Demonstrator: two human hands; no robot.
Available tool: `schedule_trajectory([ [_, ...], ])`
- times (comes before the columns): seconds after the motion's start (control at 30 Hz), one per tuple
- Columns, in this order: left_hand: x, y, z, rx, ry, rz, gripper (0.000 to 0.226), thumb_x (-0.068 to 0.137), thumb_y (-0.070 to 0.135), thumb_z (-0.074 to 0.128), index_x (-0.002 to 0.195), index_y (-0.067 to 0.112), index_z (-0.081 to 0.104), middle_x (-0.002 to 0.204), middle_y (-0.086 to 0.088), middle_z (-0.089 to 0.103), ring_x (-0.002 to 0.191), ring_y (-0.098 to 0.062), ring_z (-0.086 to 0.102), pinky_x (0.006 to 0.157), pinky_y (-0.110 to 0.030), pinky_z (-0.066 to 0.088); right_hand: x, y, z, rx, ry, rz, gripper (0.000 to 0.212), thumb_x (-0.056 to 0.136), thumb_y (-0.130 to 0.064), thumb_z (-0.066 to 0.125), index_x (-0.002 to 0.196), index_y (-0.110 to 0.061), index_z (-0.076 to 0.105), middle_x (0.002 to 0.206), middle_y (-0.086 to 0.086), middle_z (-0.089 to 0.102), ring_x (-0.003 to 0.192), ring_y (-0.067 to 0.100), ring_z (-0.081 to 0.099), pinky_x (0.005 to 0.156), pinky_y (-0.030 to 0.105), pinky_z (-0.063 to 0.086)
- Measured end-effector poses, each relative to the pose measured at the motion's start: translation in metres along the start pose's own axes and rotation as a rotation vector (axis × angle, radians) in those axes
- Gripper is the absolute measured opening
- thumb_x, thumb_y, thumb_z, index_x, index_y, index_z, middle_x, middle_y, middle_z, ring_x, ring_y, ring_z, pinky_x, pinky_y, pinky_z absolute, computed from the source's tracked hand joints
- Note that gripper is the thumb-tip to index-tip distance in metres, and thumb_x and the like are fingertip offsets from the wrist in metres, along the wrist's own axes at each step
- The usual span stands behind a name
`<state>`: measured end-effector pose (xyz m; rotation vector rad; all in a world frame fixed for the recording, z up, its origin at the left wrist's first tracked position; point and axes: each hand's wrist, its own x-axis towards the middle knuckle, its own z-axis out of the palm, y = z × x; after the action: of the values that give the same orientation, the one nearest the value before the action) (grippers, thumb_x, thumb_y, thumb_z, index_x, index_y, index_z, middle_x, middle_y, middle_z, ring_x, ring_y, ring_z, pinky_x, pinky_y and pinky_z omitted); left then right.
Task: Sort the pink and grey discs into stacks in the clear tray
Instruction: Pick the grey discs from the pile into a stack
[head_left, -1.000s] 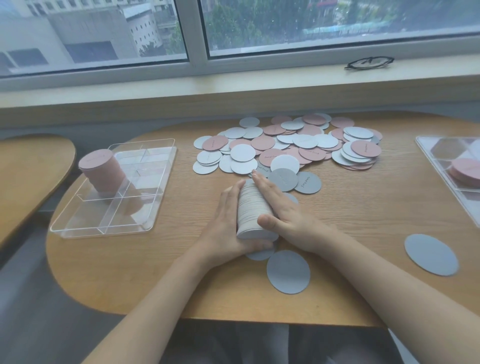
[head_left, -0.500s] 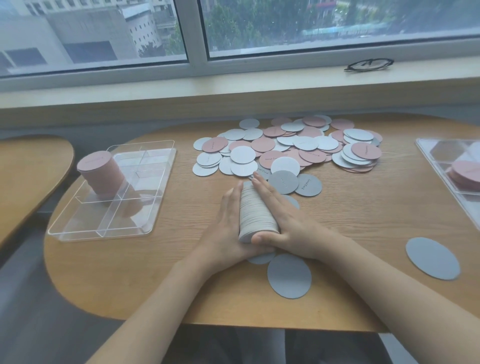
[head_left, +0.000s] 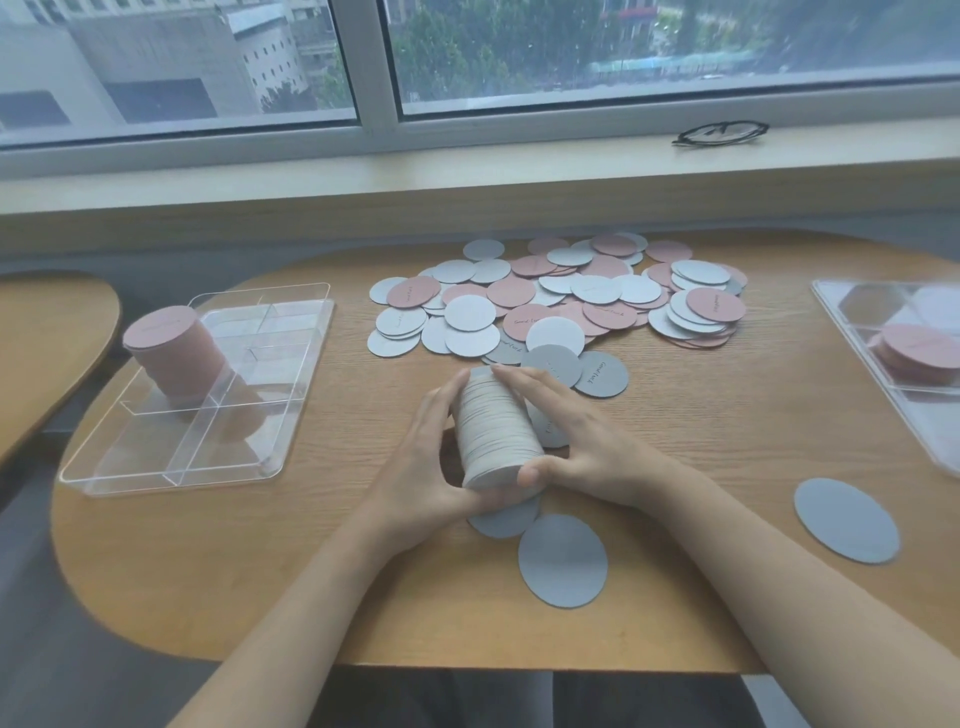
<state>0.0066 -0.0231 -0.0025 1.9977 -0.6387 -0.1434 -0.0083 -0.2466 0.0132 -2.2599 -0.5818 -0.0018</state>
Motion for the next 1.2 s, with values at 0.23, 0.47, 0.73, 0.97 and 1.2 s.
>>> schedule_trajectory([
  [0.23, 0.001, -0.001, 0.000, 0.004, 0.000, -0.006, 0.120, 0.063, 0.030, 0.096, 0.157, 0.037, 0.020, 0.149, 0.025, 0.034, 0.143, 0.002, 0.032, 0.117, -0.036, 0.036, 0.016, 0.033, -0.015, -0.054, 0.484, 0.166, 0.066, 0.091, -0.065, 0.037, 0.131, -0.018, 0.061, 0.126, -0.004, 0.056, 0.122, 0.012, 0.050, 0.107, 0.040, 0.038],
  [0.47, 0.003, -0.005, 0.000, -0.024, -0.016, -0.012, 0.120, 0.063, 0.030, 0.095, 0.155, 0.042, 0.021, 0.147, 0.022, 0.036, 0.130, 0.004, 0.044, 0.102, -0.015, 0.042, 0.050, 0.069, -0.027, -0.419, 0.577, 0.371, 0.040, 0.096, -0.036, 0.050, 0.131, -0.018, 0.059, 0.129, 0.005, 0.057, 0.122, 0.029, 0.048, 0.102, 0.045, 0.034],
  [0.73, 0.003, -0.002, 0.002, -0.053, -0.009, 0.001, 0.119, 0.061, 0.030, 0.095, 0.155, 0.040, 0.022, 0.146, 0.020, 0.037, 0.129, 0.006, 0.043, 0.096, -0.008, 0.040, 0.075, 0.071, -0.039, -0.585, 0.427, 0.559, 0.037, 0.092, -0.040, 0.060, 0.125, -0.023, 0.062, 0.126, 0.003, 0.050, 0.120, 0.028, 0.039, 0.101, 0.042, 0.028],
  [0.97, 0.001, 0.002, 0.002, -0.074, -0.018, -0.011, 0.120, 0.058, 0.041, 0.092, 0.155, 0.042, 0.022, 0.145, 0.020, 0.038, 0.123, 0.011, 0.046, 0.094, -0.007, 0.041, 0.061, 0.063, -0.037, -0.256, 0.670, 0.385, 0.023, 0.079, -0.019, 0.074, 0.100, -0.022, 0.063, 0.091, -0.009, 0.061, 0.093, 0.022, 0.057, 0.089, 0.040, 0.040],
  [1.2, 0.001, 0.002, 0.002, -0.059, -0.017, -0.017, 0.120, 0.063, 0.025, 0.096, 0.155, 0.039, 0.022, 0.146, 0.018, 0.037, 0.125, 0.011, 0.044, 0.093, -0.005, 0.040, 0.041, 0.041, -0.037, 0.013, 0.835, 0.274, 0.010, 0.087, -0.013, 0.068, 0.094, -0.020, 0.066, 0.088, -0.011, 0.069, 0.086, 0.010, 0.063, 0.075, 0.024, 0.050],
])
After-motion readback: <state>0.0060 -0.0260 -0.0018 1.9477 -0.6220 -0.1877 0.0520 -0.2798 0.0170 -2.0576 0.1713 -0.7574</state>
